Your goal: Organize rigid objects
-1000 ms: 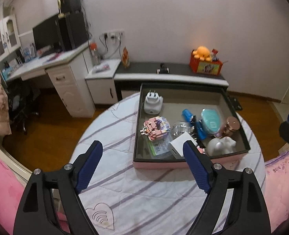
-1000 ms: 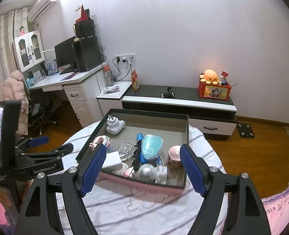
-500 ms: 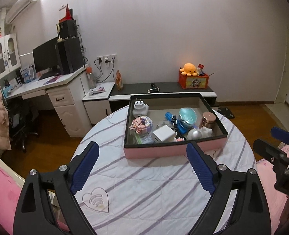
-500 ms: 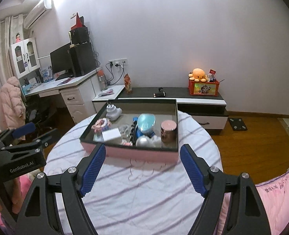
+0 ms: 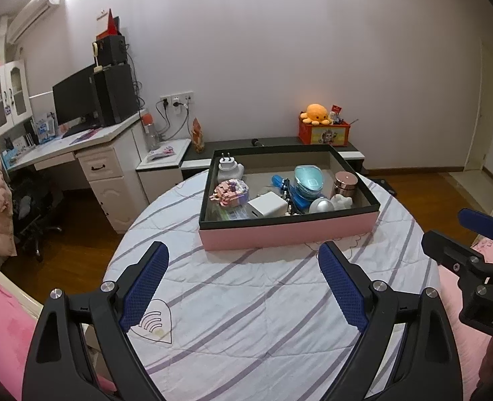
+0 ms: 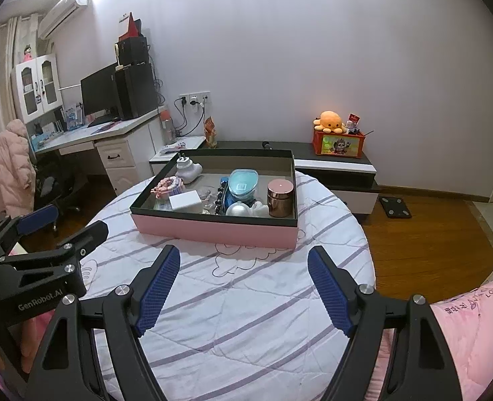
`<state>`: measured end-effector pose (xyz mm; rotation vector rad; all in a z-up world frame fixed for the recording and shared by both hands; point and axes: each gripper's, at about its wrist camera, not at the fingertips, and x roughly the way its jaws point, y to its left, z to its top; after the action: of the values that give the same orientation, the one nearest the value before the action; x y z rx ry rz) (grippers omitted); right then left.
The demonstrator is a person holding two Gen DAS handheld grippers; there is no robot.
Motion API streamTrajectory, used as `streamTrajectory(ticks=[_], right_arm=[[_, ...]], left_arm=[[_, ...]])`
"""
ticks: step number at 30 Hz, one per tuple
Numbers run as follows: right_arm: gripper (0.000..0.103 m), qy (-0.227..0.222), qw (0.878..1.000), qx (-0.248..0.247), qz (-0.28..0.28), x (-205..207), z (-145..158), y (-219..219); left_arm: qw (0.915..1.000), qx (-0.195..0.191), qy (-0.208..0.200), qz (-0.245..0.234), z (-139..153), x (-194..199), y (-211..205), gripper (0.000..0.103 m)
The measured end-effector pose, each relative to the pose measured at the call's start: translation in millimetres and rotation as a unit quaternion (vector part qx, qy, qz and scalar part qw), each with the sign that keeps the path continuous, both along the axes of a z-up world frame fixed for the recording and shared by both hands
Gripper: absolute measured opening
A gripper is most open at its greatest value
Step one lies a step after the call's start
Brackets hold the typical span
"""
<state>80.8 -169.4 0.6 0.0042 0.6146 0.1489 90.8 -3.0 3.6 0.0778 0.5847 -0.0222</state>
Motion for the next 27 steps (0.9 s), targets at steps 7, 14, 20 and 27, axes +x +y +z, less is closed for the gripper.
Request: streamTrajectory(ticks=[7,14,20,27], right_arm=[[0.081,0.001,1.0,-0.006,0.001,0,1,1],[0.081,0.002,1.0,-0.009,0.005,-1,1,1],[0.081,-0.005,1.0,-0.009,0.006,-4,5,2],[0.081,-0.029,1.0,-0.007,0.003,-14,18,0]], left_arm=[[0.9999,-0.008,-0.003,0.009,-1,2,0,0.093],[0.9999,-0.008,0.0,0.009,-1,3,-1,0.093],[0.9998,0.002,-0.014,0.01,4,0,-5,0.093],[0.9993,-0.008,-0.035,0.007,17,-7,-5,0.093]])
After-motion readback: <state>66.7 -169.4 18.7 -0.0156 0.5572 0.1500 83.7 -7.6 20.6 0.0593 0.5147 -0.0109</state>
